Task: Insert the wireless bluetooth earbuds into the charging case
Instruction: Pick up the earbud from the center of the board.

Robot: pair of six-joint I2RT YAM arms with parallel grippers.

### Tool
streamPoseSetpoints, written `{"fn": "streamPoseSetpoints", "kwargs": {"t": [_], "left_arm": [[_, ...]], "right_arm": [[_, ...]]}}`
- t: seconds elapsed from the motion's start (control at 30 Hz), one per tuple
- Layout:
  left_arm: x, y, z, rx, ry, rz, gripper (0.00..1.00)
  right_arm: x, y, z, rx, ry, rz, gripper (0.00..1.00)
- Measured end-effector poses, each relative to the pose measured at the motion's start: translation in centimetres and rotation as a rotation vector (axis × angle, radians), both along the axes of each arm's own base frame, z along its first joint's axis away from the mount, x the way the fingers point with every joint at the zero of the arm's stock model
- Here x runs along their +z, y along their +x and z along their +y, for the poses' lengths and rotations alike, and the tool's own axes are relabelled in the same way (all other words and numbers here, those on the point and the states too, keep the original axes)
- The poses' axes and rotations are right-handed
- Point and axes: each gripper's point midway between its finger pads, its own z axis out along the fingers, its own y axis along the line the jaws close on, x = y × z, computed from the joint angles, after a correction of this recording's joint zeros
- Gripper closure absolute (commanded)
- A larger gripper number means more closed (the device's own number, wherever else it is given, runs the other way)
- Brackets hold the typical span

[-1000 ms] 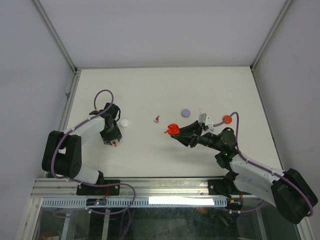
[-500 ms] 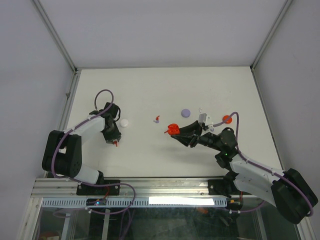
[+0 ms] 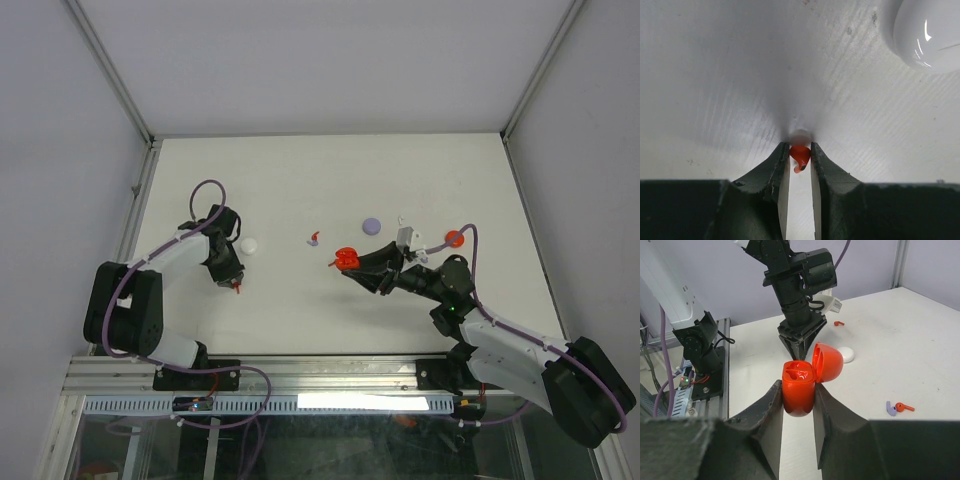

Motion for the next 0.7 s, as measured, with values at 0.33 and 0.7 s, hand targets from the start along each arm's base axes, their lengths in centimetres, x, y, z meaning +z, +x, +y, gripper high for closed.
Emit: {"fn": "streamPoseSetpoints", "kwargs": {"t": [0.33, 0.7], "left_arm": [[3.2, 1.1, -1.5, 0.048, -0.103, -0.123, 0.86], [9.9, 3.8, -7.7, 0.016, -0.23, -0.354, 0.88]], "right_arm": [[-0.7, 0.0, 0.3, 0.003, -0.026, -0.001, 1.0], [-1.5, 0.8, 1.5, -0.037, -0.064, -0.046, 1.0]]}}
